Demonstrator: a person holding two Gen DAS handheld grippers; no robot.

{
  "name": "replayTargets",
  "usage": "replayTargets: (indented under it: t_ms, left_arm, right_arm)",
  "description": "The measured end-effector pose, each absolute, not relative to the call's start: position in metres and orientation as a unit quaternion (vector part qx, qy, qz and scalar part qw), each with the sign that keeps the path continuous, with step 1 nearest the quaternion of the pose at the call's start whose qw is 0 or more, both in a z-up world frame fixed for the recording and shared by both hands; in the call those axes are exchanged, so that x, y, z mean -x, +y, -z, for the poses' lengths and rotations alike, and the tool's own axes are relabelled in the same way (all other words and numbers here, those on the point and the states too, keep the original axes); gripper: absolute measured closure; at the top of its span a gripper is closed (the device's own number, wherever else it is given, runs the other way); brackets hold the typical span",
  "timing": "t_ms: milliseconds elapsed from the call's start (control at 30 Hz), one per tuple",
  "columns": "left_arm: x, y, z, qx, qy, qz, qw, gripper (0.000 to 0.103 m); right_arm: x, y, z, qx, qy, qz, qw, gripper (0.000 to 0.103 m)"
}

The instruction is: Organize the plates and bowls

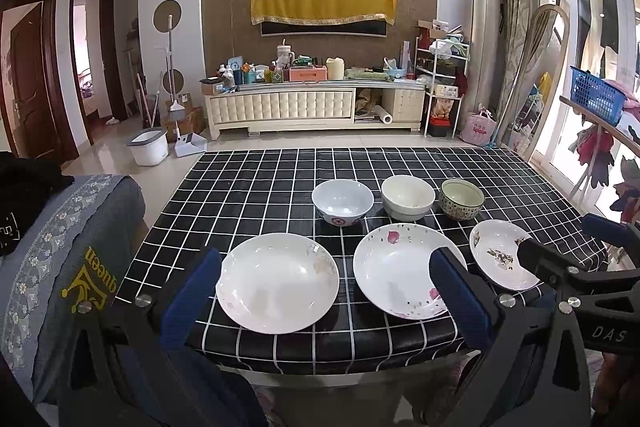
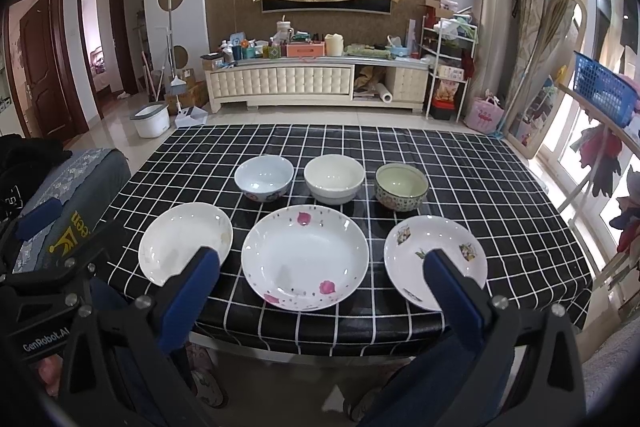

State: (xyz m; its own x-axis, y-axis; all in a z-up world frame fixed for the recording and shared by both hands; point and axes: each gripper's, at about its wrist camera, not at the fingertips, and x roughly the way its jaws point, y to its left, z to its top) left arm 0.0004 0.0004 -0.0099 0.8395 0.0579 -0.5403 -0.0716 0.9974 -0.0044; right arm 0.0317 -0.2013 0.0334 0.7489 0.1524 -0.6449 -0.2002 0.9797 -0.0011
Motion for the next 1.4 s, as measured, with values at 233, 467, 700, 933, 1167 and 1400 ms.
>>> replayTargets:
  t_ms: [233, 467, 700, 933, 1167, 1400]
  left_arm:
    - [0.001, -0.001, 0.008, 0.008, 0.283, -0.037, 0.958, 0.000]
    - [0.001, -0.002, 0.007, 0.006, 0.283, -0.040, 0.958, 0.000]
    - [0.000, -0.002, 0.006, 0.005, 0.282, -0.039, 0.959, 0.000]
    - [-0.004, 0.001, 0.002, 0.002, 0.283, -0.049, 0.958, 0.000]
    - [-0.021, 0.016, 0.002, 0.024, 0.304, -0.059, 0.951, 0.000]
    - [-0.052, 0.043, 0.007, 0.044, 0.333, -0.070, 0.939, 0.000]
  right_arm:
    - [-0.033, -0.201, -0.032, 0.035, 0.347, -0.094, 0.932, 0.000]
    - [-0.032, -0.201, -0.032, 0.036, 0.348, -0.094, 0.932, 0.000]
    - [-0.033, -0.201, -0.033, 0.034, 0.349, -0.098, 0.931, 0.000]
    - [-0.037, -0.198, -0.036, 0.037, 0.351, -0.097, 0.931, 0.000]
    - [-0.056, -0.187, -0.039, 0.041, 0.359, -0.108, 0.926, 0.000]
    - [-0.093, -0.163, -0.034, 0.040, 0.376, -0.136, 0.916, 0.000]
